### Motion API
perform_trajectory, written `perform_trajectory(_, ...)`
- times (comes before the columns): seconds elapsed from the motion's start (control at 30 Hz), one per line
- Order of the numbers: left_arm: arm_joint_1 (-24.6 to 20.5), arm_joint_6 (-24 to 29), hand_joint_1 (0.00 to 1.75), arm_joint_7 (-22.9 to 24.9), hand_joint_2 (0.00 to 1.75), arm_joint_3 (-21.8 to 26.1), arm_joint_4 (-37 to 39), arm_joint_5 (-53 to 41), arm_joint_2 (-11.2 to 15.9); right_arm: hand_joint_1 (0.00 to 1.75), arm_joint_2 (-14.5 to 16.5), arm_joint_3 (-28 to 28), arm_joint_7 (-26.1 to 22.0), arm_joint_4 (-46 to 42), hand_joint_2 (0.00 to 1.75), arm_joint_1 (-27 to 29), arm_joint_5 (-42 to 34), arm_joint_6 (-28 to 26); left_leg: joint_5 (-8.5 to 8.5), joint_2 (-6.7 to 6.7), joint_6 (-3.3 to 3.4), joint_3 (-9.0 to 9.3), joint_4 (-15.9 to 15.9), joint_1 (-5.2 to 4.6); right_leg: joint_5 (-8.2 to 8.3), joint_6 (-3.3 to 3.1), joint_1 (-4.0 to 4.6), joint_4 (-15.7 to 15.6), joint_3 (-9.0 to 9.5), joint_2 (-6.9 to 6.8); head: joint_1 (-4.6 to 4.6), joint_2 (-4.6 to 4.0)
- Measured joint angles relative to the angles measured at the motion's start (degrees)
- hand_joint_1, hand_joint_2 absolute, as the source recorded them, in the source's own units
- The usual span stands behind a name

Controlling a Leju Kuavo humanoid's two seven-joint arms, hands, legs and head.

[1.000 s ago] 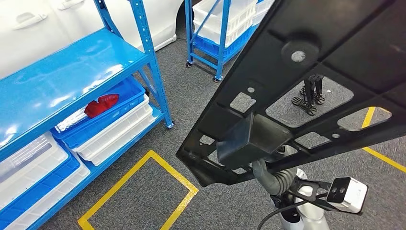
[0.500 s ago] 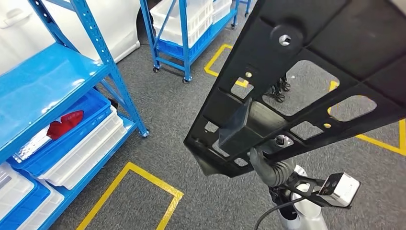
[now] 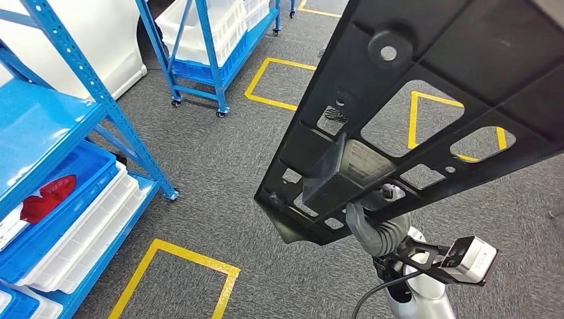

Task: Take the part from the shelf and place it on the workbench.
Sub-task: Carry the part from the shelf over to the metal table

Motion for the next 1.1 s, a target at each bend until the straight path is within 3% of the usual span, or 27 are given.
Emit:
perform_trajectory(0.07,-0.02,-0.25,0.0,0.33,1.75,-0.13,0.0,-0.56,-0.26,1.75,-0.01,0.01,-0.01,0.04,1.75,-0.02,0.07,-0.41,-0.14,0.91,-0.6,0.12,0.06,-0.08,0.08,-0.71,0.32,-0.61,0.04,0.62,-0.05,0.0)
perform_trajectory(0.13,-0.11,-0.65,0.0,0.38,1.75,-0.31,0.0,-0.98,-0.55,1.75,-0.03,0.13,-0.01,0.08,1.75,0.11,0.24,-0.87,-0.89,0.14,-1.16,-0.13,1.01,0.15,0.38,-1.35,0.13,-0.93,0.08,1.69,-0.07,0.01)
perform_trajectory(0.17,-0.11,-0.88,0.0,0.27,1.75,-0.36,0.01,-1.07,-0.73,1.75,-0.04,0.29,-0.01,0.09,1.75,0.17,0.47,-1.09,-2.05,-1.06,-1.38,-0.8,2.73,0.28,0.54,-1.67,-0.02,-1.12,0.16,2.19,-0.1,0.01)
perform_trajectory(0.23,0.11,-1.34,0.0,0.05,1.75,-0.4,0.04,-0.98,-1.08,1.75,-0.04,0.9,0.0,0.13,1.75,0.3,1.27,-1.52,-5.79,-3.59,-1.7,-3.67,9.33,0.48,0.67,-2.1,-0.07,-1.25,0.24,3.28,-0.18,0.0)
perform_trajectory(0.3,0.49,-1.54,0.0,0.1,1.75,-0.38,0.08,-0.52,-1.42,1.75,-0.01,1.85,0.01,0.19,1.75,0.52,2.26,-1.74,-8.33,-4.14,-1.9,-6.85,16.1,0.51,0.69,-2.23,0.08,-1.16,0.21,4.7,-0.2,-0.01)
perform_trajectory(0.33,0.62,-1.54,0.0,0.24,1.75,-0.33,0.09,-0.21,-1.56,1.75,0.02,2.38,0.01,0.25,1.75,0.6,2.68,-1.76,-8.04,-4.19,-1.9,-7.39,17.06,0.52,0.69,-2.23,0.12,-1.08,0.21,5.49,-0.21,-0.01)
perform_trajectory(0.37,0.67,-1.53,0.0,0.38,1.75,-0.26,0.09,0.06,-1.68,1.75,0.09,2.91,0.02,0.34,1.75,0.62,2.97,-1.77,-6.61,-4.29,-1.84,-6.88,15.71,0.54,0.67,-2.2,0.13,-0.98,0.24,6.28,-0.21,-0.01)
perform_trajectory(0.4,0.64,-1.51,0.0,0.57,1.75,-0.19,0.09,0.32,-1.75,1.75,0.23,3.42,0.03,0.47,1.75,0.57,3.16,-1.77,-4.38,-4.67,-1.74,-5.35,12.21,0.59,0.63,-2.13,0.11,-0.85,0.28,7.03,-0.21,-0.01)
perform_trajectory(0.47,0.51,-1.2,0.0,1.26,1.75,0.01,0.09,1.01,-1.85,1.75,0.8,4.43,0.22,0.97,1.75,-0.09,3.4,-1.7,-1.09,-7.05,-1.51,-1.96,4.43,0.84,0.51,-1.8,0.02,-0.44,0.08,8.42,-0.17,-0.01)
perform_trajectory(0.53,0.35,0.66,0.0,3.55,1.75,0.76,0.09,2.78,-2.01,1.75,2.48,6.0,1.3,3.1,1.75,-2.84,2.9,-0.86,-0.49,-8.69,-1.29,-0.77,1.19,0.87,0.7,-1.13,-0.23,-0.09,-0.58,9.86,-0.14,0.01)
perform_trajectory(0.6,-0.18,4.69,0.0,6.9,1.75,2.24,0.09,4.84,-2.49,1.75,5.52,8.29,2.95,7.03,1.75,-7.56,1.4,0.55,-0.21,-7.55,-0.69,-0.79,0.85,0.66,1.14,-0.31,-0.51,-0.1,-1.28,11.17,-0.15,0.01)
perform_trajectory(0.63,-0.6,6.83,0.0,8.1,1.75,2.9,0.09,5.47,-2.86,1.75,7.1,9.39,3.61,8.99,1.75,-9.93,0.62,1.19,0.07,-6.81,-0.23,-0.7,0.54,0.59,0.95,-0.08,-0.51,0.21,-1.61,10.46,-0.14,0.01)
perform_trajectory(0.7,-1.21,9.98,0.0,8.98,1.75,3.81,0.09,6.12,-3.55,1.75,9.55,11.04,4.68,11.83,1.75,-13.57,-0.56,2.23,0.61,-5.67,0.55,-0.57,-0.1,0.61,-1.02,0.15,-0.35,3.29,-3.14,7.31,-0.04,0.0)
perform_trajectory(0.73,-1.36,11.0,0.0,8.92,1.75,4.22,0.09,6.52,-3.88,1.75,10.48,11.65,5.14,12.76,1.75,-14.85,-1.02,2.76,0.68,-5.12,0.75,-0.55,-0.19,0.47,-2.9,0.25,-0.32,6.86,-4.78,5.54,-0.02,-0.01)
perform_trajectory(0.77,-1.38,11.68,0.0,8.76,1.75,4.63,0.09,6.88,-4.15,1.75,11.12,12.12,5.56,13.38,1.75,-15.65,-1.44,3.22,0.67,-4.55,0.85,-0.56,-0.17,0.38,-4.7,0.4,-0.36,10.98,-6.7,4.71,0.01,0.0)
perform_trajectory(0.83,-1.37,12.38,0.0,8.17,1.75,5.37,0.09,7.47,-4.64,1.75,11.73,12.72,6.09,14.08,1.75,-16.26,-2.07,4.03,0.55,-3.24,0.91,-0.54,-0.1,0.26,-6.35,0.61,-0.44,16.7,-9.43,4.1,0.02,0.01)
perform_trajectory(0.87,-1.38,12.42,0.0,7.76,1.75,5.6,0.09,7.67,-4.81,1.75,11.76,12.86,6.16,14.21,1.75,-16.29,-2.23,4.29,0.47,-2.65,0.88,-0.5,-0.07,0.24,-5.46,0.58,-0.45,16.04,-9.11,3.93,0.03,0.01)
perform_trajectory(0.9,-1.4,12.41,0.0,7.3,1.75,5.8,0.09,7.93,-4.98,1.75,11.76,12.99,6.17,14.31,1.75,-16.35,-2.33,4.53,0.37,-2.05,0.81,-0.4,-0.04,0.21,-3.73,0.43,-0.38,13.05,-7.59,3.52,0.03,0.0)
perform_trajectory(0.97,-1.43,12.37,0.0,6.48,1.75,6.1,0.09,8.34,-5.31,1.75,11.84,13.26,6.16,14.36,1.75,-16.66,-2.47,4.86,0.06,-0.92,0.52,-0.06,-0.01,0.02,-0.32,-0.34,0.2,4.33,-3.03,0.95,0.02,-0.01)
perform_trajectory(1.03,-1.41,12.32,0.0,6.11,1.75,6.42,0.09,8.49,-5.51,1.75,12.05,13.54,6.13,14.36,1.75,-17.03,-2.53,5.06,-0.25,0.15,0.03,0.16,0.02,-0.18,0.8,-1.09,0.88,-0.36,-0.74,-0.84,-0.04,0.0)
perform_trajectory(1.1,-1.41,11.88,0.0,5.6,1.75,6.62,0.09,8.5,-5.59,1.75,12.22,13.66,6.11,14.43,1.75,-17.27,-2.49,5.05,-0.41,1.28,-0.52,0.39,-0.08,-0.22,0.85,-1.44,1.09,-0.76,-0.82,0.1,-0.09,0.01)
